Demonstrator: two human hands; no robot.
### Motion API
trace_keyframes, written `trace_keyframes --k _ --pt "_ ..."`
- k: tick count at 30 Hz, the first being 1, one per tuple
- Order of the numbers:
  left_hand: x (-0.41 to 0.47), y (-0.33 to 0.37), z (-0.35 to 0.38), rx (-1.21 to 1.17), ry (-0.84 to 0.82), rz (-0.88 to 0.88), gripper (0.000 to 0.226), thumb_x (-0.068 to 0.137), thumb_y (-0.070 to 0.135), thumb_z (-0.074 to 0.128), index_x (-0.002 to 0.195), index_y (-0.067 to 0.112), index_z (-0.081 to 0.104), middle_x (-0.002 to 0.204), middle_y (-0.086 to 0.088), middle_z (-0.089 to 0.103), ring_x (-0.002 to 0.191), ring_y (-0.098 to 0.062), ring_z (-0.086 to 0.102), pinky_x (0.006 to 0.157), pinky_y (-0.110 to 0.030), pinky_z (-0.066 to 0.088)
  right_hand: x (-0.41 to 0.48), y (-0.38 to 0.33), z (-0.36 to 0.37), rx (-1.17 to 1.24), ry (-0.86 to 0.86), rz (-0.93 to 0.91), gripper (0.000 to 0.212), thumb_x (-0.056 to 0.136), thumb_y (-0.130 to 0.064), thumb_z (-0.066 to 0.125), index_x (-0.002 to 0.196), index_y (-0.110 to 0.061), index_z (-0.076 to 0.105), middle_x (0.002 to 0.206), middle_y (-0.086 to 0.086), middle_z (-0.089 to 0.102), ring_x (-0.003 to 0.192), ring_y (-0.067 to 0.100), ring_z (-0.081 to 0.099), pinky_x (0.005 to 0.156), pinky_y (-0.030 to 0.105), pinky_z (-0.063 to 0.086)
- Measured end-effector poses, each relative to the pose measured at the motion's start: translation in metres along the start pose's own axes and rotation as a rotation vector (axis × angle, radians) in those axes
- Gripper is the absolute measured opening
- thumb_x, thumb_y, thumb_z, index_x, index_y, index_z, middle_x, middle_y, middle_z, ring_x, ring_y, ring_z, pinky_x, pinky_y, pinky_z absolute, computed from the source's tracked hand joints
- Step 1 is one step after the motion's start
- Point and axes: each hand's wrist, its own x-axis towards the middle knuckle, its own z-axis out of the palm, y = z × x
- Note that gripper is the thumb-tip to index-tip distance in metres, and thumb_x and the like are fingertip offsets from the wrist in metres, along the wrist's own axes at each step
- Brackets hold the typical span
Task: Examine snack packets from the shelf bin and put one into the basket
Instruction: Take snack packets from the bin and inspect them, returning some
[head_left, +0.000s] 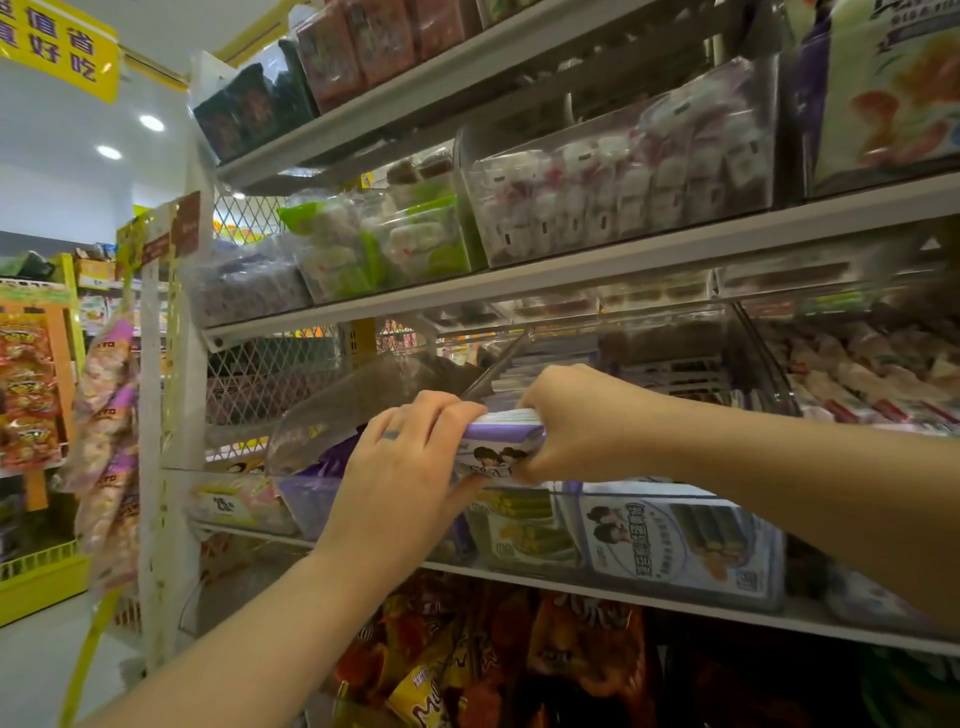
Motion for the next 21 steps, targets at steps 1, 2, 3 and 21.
trace_keyframes --k 1,2,3,21 --pt "-0.002 0.000 0.001 0.006 0.018 -0.014 0.064 0.059 0.029 0.090 0.114 0.012 0.061 0.107 -0.006 0.064 0.087 -0.026 0.065 0.080 -0.040 0.054 0.000 0.000 0.000 0.002 -0.003 -0.012 0.020 0.078 -0.030 0.074 0.083 -0.015 0.062 0.069 -0.001 0.062 0.058 0.014 0.064 0.046 0.022 0.045" --pt "-0.002 0.000 0.002 0.011 0.028 -0.027 0.064 0.059 0.029 0.089 0.115 0.012 0.061 0.107 -0.006 0.064 0.086 -0.026 0.065 0.080 -0.040 0.053 -0.001 0.000 0.001 -0.019 -0.005 -0.026 0.024 0.079 -0.034 0.073 0.086 -0.014 0.062 0.073 -0.001 0.062 0.064 0.016 0.064 0.049 0.024 0.047" --pt "-0.002 0.001 0.003 0.018 0.032 -0.036 0.065 0.059 0.029 0.090 0.115 0.012 0.061 0.106 -0.005 0.064 0.086 -0.026 0.065 0.080 -0.040 0.053 0.000 0.001 0.001 -0.054 -0.007 -0.040 0.027 0.080 -0.037 0.071 0.091 -0.014 0.060 0.077 -0.001 0.061 0.070 0.017 0.062 0.053 0.025 0.047" --pt "0.029 -0.015 0.000 -0.091 -0.452 -0.031 0.072 0.086 0.057 0.059 0.147 0.028 0.031 0.145 0.009 0.042 0.139 -0.014 0.031 0.115 -0.042 0.026 0.039 0.010 -0.022 -0.136 -0.319 0.157 0.032 0.074 -0.048 0.077 0.070 -0.024 0.056 0.068 -0.006 0.059 0.056 0.006 0.057 0.044 0.015 0.039"
